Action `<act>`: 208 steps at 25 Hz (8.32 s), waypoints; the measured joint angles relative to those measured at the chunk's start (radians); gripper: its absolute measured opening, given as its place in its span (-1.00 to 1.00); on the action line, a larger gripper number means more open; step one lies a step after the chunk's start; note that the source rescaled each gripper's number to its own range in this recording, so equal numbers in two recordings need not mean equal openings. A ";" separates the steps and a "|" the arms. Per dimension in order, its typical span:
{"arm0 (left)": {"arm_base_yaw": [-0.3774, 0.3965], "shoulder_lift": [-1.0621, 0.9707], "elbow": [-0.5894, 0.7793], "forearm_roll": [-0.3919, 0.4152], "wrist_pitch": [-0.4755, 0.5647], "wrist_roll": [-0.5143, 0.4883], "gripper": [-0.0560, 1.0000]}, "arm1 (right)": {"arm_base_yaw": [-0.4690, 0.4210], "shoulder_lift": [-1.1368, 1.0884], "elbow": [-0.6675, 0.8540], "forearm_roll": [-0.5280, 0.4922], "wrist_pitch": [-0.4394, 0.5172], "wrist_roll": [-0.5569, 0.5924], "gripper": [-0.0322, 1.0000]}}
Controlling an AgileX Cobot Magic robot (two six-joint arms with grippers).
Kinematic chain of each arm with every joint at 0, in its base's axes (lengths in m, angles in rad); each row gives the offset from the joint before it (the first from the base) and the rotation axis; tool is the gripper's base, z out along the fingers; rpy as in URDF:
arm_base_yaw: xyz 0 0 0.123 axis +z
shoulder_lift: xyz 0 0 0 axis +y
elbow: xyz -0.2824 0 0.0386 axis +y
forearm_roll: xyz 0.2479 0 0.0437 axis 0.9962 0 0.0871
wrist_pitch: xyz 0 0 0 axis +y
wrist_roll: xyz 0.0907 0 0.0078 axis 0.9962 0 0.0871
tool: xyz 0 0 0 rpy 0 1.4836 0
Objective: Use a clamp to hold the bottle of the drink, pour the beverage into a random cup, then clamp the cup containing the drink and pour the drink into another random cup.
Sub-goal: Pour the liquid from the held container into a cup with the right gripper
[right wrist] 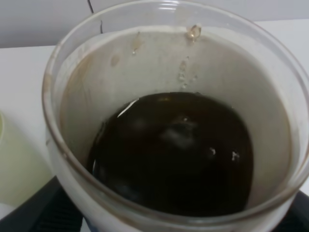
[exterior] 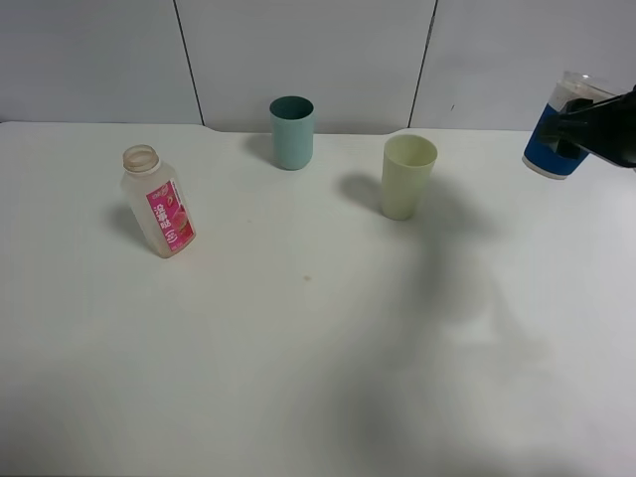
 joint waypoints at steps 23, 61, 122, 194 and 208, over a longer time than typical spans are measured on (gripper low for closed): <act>0.000 0.000 0.000 0.000 0.000 0.000 1.00 | 0.215 0.000 0.000 -0.430 0.335 0.530 -0.93; 0.000 0.000 0.000 0.000 0.000 0.000 1.00 | 0.363 0.257 -0.227 -0.428 0.413 0.332 -0.93; 0.000 0.000 0.000 0.000 0.000 0.000 1.00 | 0.428 0.333 -0.346 -0.428 0.428 -0.369 -0.93; 0.000 0.000 0.000 0.000 0.000 0.000 1.00 | 0.428 0.333 -0.346 -0.428 0.502 -0.867 -0.93; 0.000 0.000 0.000 0.000 0.000 0.000 1.00 | 0.428 0.333 -0.346 -0.428 0.503 -0.945 -0.93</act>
